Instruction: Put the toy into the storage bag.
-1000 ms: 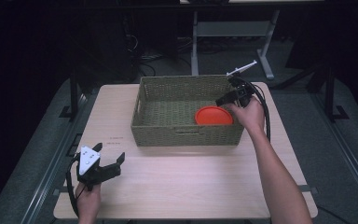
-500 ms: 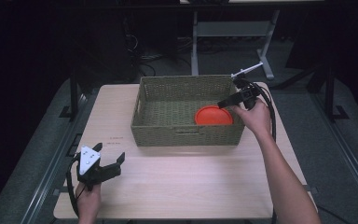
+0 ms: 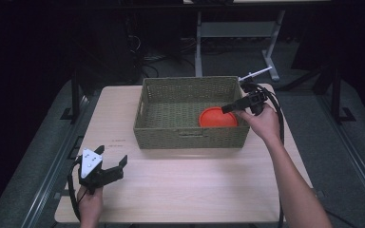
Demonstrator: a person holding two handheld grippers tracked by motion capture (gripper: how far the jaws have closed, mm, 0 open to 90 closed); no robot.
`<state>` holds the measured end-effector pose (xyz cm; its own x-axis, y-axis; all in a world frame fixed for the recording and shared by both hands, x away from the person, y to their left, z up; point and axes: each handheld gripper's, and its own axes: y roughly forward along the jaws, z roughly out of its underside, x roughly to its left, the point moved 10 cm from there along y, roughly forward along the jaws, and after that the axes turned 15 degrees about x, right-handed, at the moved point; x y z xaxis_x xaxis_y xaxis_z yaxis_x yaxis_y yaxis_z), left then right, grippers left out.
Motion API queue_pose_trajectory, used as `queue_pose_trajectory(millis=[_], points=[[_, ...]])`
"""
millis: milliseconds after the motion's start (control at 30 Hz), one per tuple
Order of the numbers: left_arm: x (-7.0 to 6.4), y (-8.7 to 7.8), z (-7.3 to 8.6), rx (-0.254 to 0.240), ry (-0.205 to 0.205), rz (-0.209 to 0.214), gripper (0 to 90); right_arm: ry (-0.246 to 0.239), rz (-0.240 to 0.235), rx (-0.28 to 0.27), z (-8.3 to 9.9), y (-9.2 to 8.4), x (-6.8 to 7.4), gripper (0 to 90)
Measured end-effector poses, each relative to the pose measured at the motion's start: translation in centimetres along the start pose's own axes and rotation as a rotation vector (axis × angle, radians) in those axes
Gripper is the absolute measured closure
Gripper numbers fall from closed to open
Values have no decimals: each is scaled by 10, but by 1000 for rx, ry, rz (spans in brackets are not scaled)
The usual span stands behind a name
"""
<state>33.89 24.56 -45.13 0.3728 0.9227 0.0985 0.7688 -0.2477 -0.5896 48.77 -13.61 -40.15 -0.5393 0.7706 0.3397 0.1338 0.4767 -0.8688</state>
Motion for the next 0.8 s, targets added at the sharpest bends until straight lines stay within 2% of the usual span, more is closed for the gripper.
queue_pose_trajectory(millis=[800], points=[[0, 0, 0, 2, 7, -4, 128, -66, -12, -25, 26, -13, 16, 347]])
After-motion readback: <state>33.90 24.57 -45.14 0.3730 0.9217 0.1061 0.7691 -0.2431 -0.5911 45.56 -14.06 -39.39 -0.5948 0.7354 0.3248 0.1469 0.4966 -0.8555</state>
